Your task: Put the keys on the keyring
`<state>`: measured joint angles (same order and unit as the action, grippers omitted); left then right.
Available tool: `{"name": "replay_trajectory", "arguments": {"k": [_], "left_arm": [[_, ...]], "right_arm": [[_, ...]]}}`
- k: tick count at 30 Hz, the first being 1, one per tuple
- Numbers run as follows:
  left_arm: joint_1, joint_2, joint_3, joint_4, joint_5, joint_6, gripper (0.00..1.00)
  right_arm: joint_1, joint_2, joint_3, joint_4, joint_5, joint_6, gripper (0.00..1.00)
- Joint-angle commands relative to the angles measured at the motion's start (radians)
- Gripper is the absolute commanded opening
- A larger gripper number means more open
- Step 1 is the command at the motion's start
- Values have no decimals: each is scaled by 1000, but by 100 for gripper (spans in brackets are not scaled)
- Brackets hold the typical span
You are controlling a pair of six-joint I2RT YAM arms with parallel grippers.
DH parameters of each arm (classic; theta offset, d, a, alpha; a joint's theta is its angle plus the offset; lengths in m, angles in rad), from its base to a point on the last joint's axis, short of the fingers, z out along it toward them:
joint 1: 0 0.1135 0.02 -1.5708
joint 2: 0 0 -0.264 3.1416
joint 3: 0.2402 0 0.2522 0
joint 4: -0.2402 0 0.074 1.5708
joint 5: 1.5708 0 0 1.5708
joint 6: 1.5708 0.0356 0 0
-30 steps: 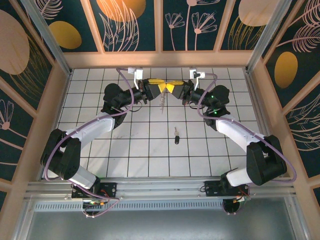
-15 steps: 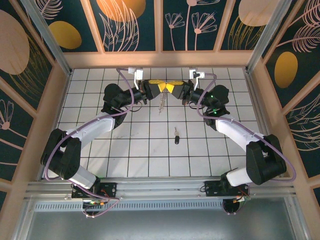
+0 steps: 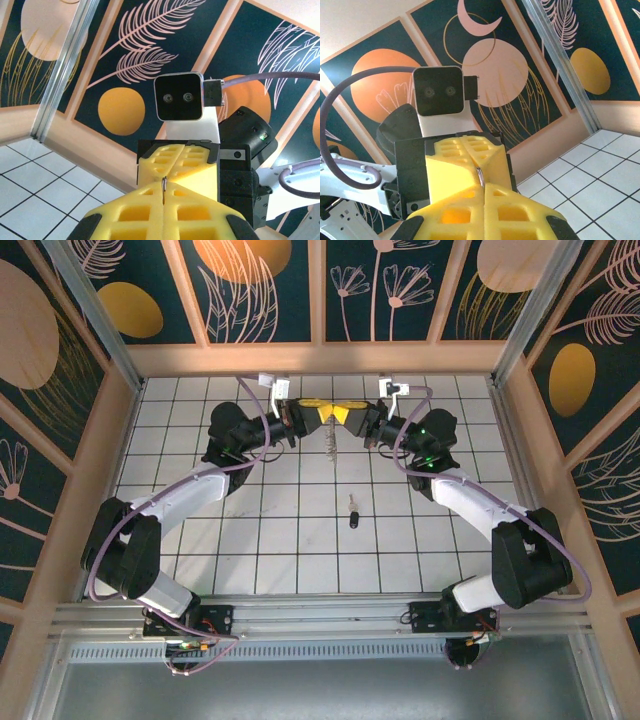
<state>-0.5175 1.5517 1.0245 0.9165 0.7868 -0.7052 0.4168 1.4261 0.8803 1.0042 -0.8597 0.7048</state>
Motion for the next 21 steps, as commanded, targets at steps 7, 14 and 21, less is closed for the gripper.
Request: {"name": "replay_trajectory", "arguments": {"k": [7, 14, 21], "left_arm": [[-21, -8, 9, -72, 5, 96, 0], [-21, -5, 17, -111, -15, 129, 0], [-21, -11, 11, -114, -31, 149, 0]], "right_arm": [[20, 7, 28, 36, -24, -23, 0], [22, 9, 28, 27, -16, -21, 0], [25, 12, 27, 27, -13, -23, 0]]}}
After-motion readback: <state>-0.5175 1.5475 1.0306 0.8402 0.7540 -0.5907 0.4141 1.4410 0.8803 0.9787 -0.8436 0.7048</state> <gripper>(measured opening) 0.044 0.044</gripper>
